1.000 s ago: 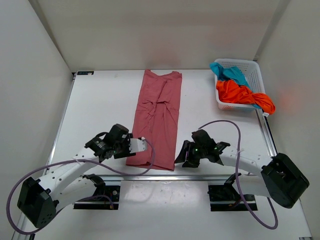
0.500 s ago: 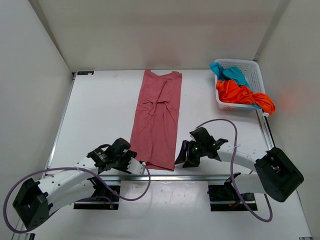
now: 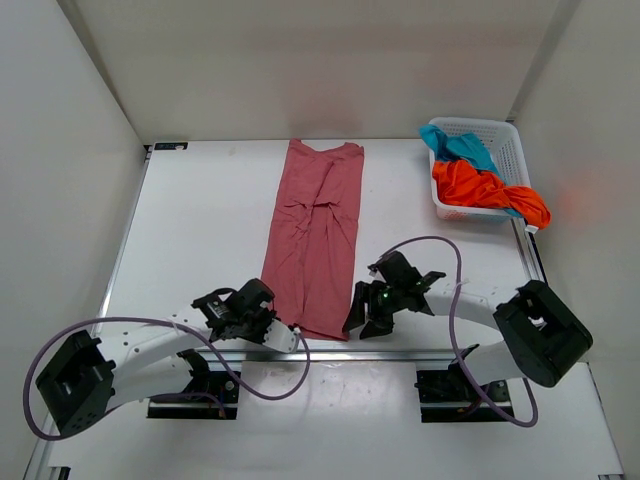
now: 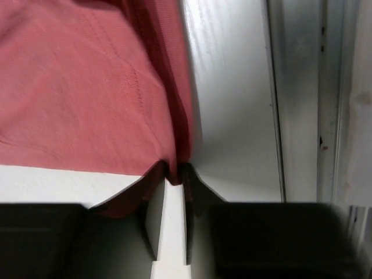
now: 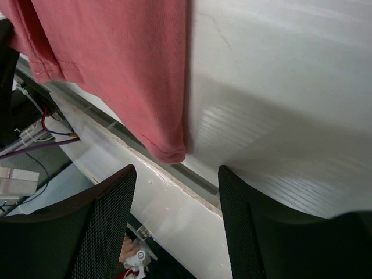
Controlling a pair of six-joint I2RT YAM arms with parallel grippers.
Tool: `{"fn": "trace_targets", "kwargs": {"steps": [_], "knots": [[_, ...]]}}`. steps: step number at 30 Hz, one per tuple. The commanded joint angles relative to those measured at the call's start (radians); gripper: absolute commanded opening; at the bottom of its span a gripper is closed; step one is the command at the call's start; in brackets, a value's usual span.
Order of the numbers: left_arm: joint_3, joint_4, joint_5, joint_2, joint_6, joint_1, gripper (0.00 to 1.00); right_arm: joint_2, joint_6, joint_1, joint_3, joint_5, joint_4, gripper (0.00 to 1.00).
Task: Fold and stack the t-shirts
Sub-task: Rotate the tshirt 90 degrees, then grab the bottom of the folded rectangular tshirt with both arms
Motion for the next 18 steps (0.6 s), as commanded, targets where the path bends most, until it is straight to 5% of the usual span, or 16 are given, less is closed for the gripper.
{"fn": "trace_targets", "kwargs": {"steps": [1, 5, 13, 16, 18], "knots": [[0.004, 0.044, 0.002, 0.041, -0.024, -0.007, 0.19, 0.029, -0.025, 0.007, 0.051, -0.034, 0.000, 0.65], [0.021, 0.051, 0.016, 0.047, -0.050, 0.006, 0.01, 0.054, -0.031, 0.013, 0.078, -0.034, -0.024, 0.62], [0.047, 0.017, 0.022, 0.015, -0.081, 0.035, 0.00, 0.117, -0.014, 0.022, 0.098, -0.080, -0.030, 0.52], [0.070, 0.017, 0.036, 0.012, -0.111, 0.048, 0.00, 0.134, -0.025, 0.014, 0.118, -0.103, -0.044, 0.33], [0.099, 0.008, 0.057, 0.011, -0.134, 0.072, 0.00, 0.131, -0.029, -0.010, 0.128, -0.133, -0.041, 0.11]]}}
